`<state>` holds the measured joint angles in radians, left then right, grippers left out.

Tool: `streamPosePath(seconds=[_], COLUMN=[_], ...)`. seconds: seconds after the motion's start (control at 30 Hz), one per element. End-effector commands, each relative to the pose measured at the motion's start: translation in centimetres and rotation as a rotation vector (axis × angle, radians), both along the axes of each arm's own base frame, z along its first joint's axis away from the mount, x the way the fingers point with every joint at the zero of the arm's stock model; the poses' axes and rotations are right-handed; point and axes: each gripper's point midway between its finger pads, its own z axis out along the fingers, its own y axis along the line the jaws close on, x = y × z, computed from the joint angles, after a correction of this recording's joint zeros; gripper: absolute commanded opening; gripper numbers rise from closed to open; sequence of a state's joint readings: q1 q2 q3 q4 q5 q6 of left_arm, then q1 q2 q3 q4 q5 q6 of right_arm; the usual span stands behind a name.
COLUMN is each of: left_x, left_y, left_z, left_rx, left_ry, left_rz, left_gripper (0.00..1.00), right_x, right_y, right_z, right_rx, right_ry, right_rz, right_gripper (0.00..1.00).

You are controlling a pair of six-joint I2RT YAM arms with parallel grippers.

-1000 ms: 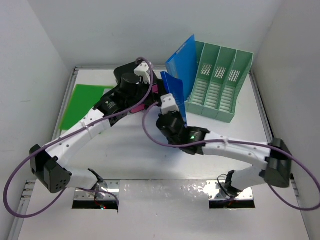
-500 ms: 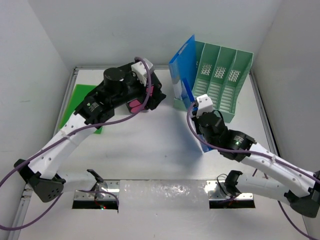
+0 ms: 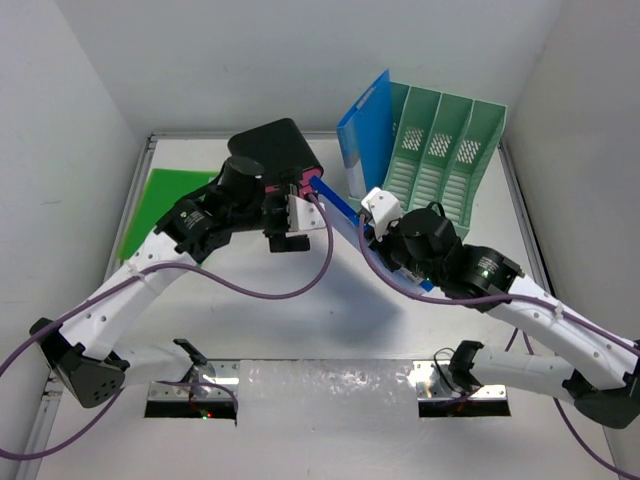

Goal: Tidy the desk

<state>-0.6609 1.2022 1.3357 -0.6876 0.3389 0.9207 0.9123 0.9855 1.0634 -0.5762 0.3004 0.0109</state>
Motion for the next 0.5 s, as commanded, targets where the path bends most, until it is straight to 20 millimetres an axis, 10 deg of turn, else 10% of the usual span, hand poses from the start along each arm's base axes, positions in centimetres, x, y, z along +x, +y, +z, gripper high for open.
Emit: streamPosePath(seconds=[0.0, 0.47], left_x=[-0.1, 2.5], left_y=[0.3, 2.6], left_z=[-1.0, -1.0], left_rx=[0.059, 0.006], left_ry=[-0.064, -0.069], left_rz=[-0.071, -0.046], left_gripper=[1.0, 0.99], right_x=[-0.3, -0.7], right_y=[1.3, 1.8], right_z=[3.1, 1.6], right_rx=[0.047, -0.037], right_ry=[-0.071, -0.07], right_rz=[0.098, 0.197], right_gripper=[0.0, 0.0])
